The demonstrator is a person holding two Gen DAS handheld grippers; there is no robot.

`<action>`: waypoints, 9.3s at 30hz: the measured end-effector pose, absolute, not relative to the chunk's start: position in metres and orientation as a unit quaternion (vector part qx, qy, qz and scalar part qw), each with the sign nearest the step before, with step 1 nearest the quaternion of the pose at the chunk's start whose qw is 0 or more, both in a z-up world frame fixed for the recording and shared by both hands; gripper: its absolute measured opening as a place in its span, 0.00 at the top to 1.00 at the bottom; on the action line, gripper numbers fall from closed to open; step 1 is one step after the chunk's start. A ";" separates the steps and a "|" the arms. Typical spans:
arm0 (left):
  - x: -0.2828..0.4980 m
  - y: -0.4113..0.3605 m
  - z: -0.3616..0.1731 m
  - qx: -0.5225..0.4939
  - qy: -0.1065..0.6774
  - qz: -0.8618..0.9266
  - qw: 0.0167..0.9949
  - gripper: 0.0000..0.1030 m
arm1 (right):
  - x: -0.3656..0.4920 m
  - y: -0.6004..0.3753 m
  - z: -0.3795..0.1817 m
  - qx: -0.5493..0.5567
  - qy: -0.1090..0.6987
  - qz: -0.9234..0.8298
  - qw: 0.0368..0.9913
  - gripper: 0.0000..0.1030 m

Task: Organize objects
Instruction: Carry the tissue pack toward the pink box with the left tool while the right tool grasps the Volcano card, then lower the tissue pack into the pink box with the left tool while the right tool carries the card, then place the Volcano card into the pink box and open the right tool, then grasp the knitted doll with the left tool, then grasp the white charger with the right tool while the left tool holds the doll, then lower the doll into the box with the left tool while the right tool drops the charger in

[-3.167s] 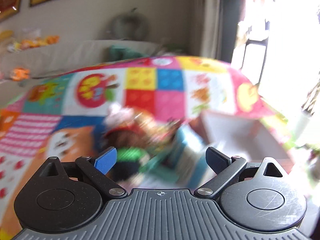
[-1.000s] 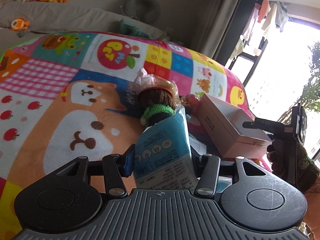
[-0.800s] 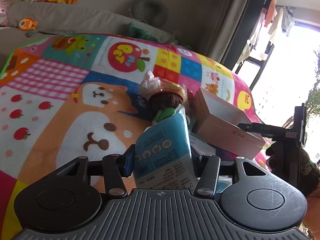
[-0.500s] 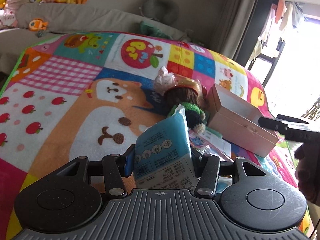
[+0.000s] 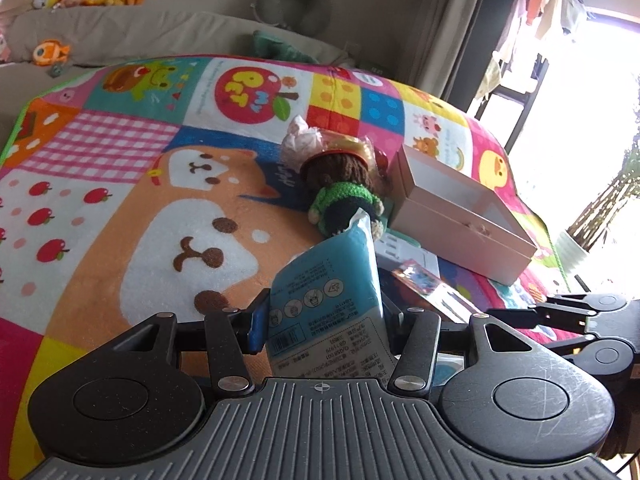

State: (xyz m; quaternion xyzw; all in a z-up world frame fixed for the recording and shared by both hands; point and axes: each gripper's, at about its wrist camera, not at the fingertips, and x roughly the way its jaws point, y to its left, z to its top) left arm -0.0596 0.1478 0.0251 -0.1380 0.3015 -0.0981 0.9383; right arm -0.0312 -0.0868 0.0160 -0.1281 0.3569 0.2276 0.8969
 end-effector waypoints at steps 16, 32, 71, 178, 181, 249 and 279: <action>-0.066 0.107 0.027 -0.073 0.332 -0.141 0.930 0.45 | -0.016 -0.101 0.018 -0.047 0.383 0.201 0.900 0.31; 0.112 -0.020 0.108 -0.118 0.244 -0.234 0.934 0.45 | -0.070 -0.197 0.068 -0.006 0.295 0.159 0.942 0.77; 0.104 0.064 0.046 -0.209 0.299 -0.245 0.898 0.45 | 0.027 -0.209 0.106 0.147 0.322 0.163 0.921 0.58; -0.044 0.142 -0.001 -0.190 0.301 -0.091 0.930 0.44 | -0.060 -0.108 0.011 -0.106 0.377 0.209 0.896 0.52; -0.046 0.136 0.003 -0.175 0.318 -0.090 0.927 0.44 | -0.085 -0.130 0.013 -0.151 0.359 0.188 0.902 0.52; 0.060 -0.064 0.113 -0.126 0.306 -0.232 0.915 0.47 | -0.103 -0.264 0.100 0.039 0.238 0.154 0.958 0.54; 0.021 0.059 0.088 -0.120 0.268 -0.135 0.946 0.49 | 0.103 -0.260 0.109 0.096 0.282 0.066 0.952 0.40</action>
